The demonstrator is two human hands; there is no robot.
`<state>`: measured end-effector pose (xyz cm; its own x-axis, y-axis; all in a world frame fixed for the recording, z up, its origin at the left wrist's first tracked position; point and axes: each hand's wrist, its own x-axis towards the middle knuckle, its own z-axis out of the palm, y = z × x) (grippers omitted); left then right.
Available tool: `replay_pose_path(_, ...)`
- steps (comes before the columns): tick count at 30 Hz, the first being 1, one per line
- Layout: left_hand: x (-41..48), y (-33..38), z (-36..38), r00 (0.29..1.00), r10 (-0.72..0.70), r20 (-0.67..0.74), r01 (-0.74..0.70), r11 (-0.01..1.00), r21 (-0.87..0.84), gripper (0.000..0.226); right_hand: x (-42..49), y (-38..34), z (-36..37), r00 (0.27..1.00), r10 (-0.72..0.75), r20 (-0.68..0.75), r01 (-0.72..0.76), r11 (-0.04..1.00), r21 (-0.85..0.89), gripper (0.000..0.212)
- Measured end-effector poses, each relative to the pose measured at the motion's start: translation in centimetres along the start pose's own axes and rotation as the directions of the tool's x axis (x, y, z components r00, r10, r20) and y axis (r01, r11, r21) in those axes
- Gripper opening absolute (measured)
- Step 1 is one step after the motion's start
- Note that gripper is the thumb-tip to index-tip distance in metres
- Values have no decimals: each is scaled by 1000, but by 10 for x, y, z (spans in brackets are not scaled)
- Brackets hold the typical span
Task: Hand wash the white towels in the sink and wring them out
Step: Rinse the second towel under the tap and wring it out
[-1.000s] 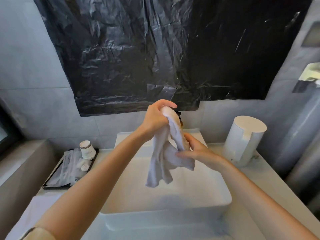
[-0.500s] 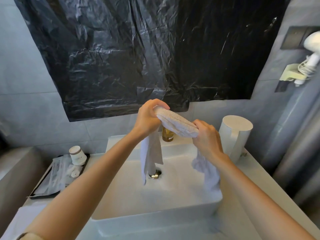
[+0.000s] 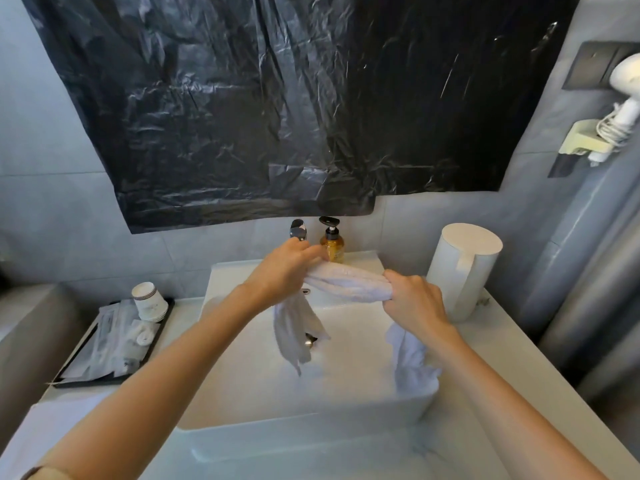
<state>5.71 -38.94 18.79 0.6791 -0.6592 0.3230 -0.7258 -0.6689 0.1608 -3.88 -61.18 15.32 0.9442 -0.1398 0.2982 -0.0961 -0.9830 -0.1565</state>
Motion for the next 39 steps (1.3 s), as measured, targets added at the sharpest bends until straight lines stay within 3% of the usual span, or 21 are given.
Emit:
replay_pose_path(2,-4,-11,7,997,67,-35,-59,982,182,49,0,-2,-1,999,12,-35,-11,1000,26,17)
replay_pose_path(4,-7,-24,12,997,13,-77,11,952,307,45,4,-5,-3,997,17,-73,-13,998,67,19)
replay_pose_path(10,-14,-43,19,936,-353,6,340,905,255,38,15,-13,-3,992,21,-123,0,986,164,22)
replay_pose_path(15,-9,-38,8,811,-582,59,576,776,-257,21,17,-10,12,991,31,-131,-10,987,158,19)
replay_pose_path(18,-4,-21,-3,759,-628,172,586,543,-602,19,9,-7,32,998,37,-47,-31,990,137,16)
replay_pose_path(20,-2,-11,-6,718,-629,298,600,342,-724,27,3,-9,54,992,-7,129,-13,988,152,16)
replay_pose_path(22,-1,-2,-5,693,-599,401,617,205,-760,32,-3,-13,71,925,6,379,-108,962,249,43)
replay_pose_path(24,-3,7,-2,685,-565,459,621,125,-773,35,-6,-16,75,790,-19,613,-201,936,288,97)
replay_pose_path(26,-4,18,-1,694,-538,478,605,76,-793,30,-6,-18,69,681,-122,722,-215,909,357,125)
replay_pose_path(28,-3,25,-1,710,-522,473,577,46,-815,33,-1,-23,59,658,-256,708,-283,787,548,130)
replay_pose_path(30,-2,30,0,718,-497,487,558,-8,-830,33,3,-37,51,780,-247,574,-325,625,710,125)
replay_pose_path(32,0,34,1,728,-472,498,505,-121,-854,33,5,-57,53,910,-111,400,-293,511,808,109)
replay_pose_path(33,1,35,2,725,-475,499,465,-197,-863,33,5,-66,56,941,-34,335,-283,462,841,101)
replay_pose_path(36,0,34,-1,701,-438,562,402,-409,-820,24,8,-78,69,944,144,298,-330,410,850,74)
replay_pose_path(38,-4,24,-2,706,-375,601,416,-467,-781,32,15,-72,70,919,145,368,-394,400,828,48)
replay_pose_path(39,-8,15,-2,723,-360,589,421,-445,-790,31,19,-68,69,901,125,414,-429,392,814,40)
